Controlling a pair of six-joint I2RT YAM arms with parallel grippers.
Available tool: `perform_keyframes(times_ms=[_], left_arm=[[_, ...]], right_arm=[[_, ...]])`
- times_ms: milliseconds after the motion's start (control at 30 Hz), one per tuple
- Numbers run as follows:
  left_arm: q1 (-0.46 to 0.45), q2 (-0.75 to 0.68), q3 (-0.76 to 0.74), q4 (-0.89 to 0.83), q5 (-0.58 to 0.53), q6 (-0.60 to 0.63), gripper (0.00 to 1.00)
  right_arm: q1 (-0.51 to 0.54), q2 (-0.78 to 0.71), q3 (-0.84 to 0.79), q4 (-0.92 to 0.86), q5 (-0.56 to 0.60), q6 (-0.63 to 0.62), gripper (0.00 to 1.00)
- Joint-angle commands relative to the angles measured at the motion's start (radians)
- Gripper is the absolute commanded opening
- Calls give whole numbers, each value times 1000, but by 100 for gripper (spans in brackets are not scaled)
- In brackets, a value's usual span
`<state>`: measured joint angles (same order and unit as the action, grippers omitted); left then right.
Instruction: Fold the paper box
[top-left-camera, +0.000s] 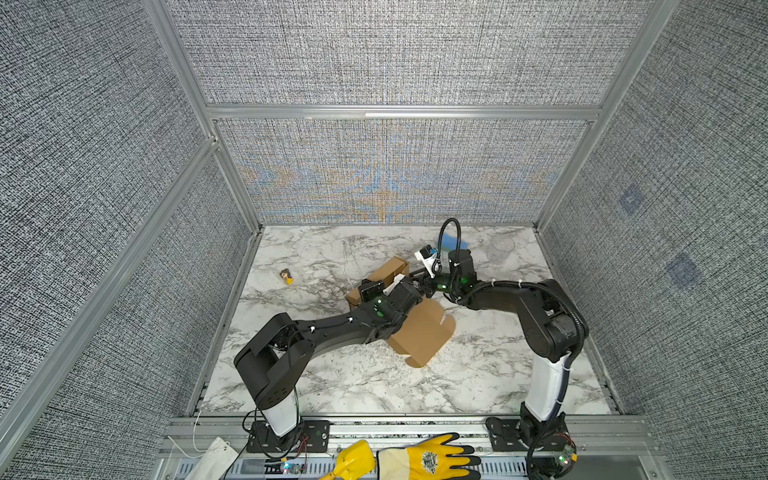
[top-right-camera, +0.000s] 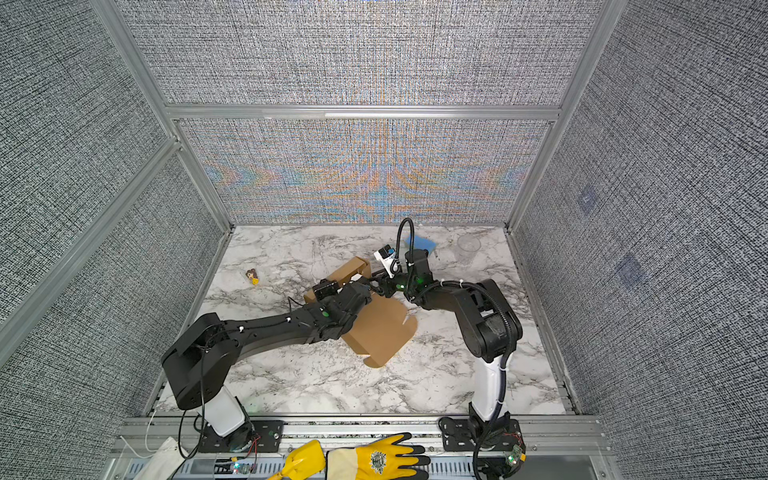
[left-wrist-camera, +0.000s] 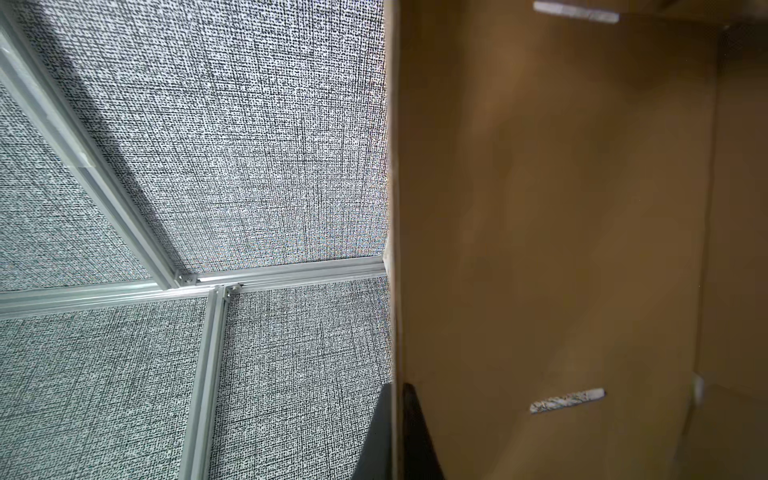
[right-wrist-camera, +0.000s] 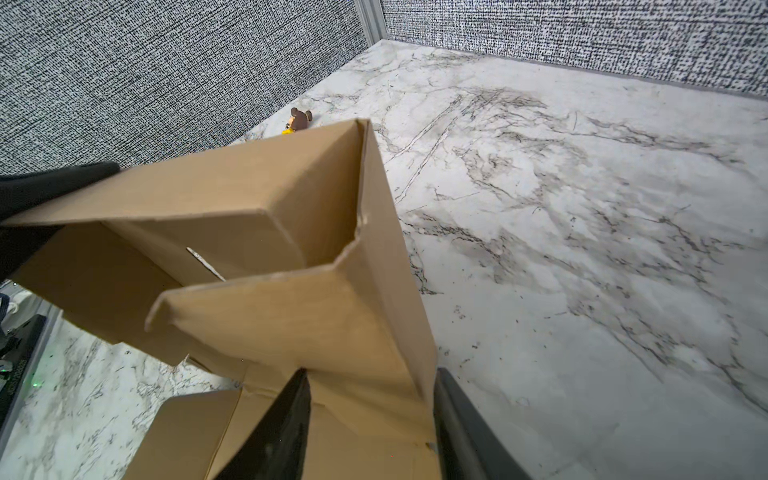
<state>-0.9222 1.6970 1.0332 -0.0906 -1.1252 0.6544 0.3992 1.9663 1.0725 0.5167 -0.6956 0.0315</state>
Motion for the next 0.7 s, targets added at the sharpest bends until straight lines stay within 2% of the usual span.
perform_keyframes(times_ms=[0,533,667], left_arm=[[-3,-13,1,-4,25,-6,0],[-7,-32,4,-44,70,-36,0],[-6,-34,4,-48,79,-42,0]], right_arm=[[8,9,24,-6,-11,-15,49],[39,33,51,99,89,22,50],[41,42,70,104,99,33,41]])
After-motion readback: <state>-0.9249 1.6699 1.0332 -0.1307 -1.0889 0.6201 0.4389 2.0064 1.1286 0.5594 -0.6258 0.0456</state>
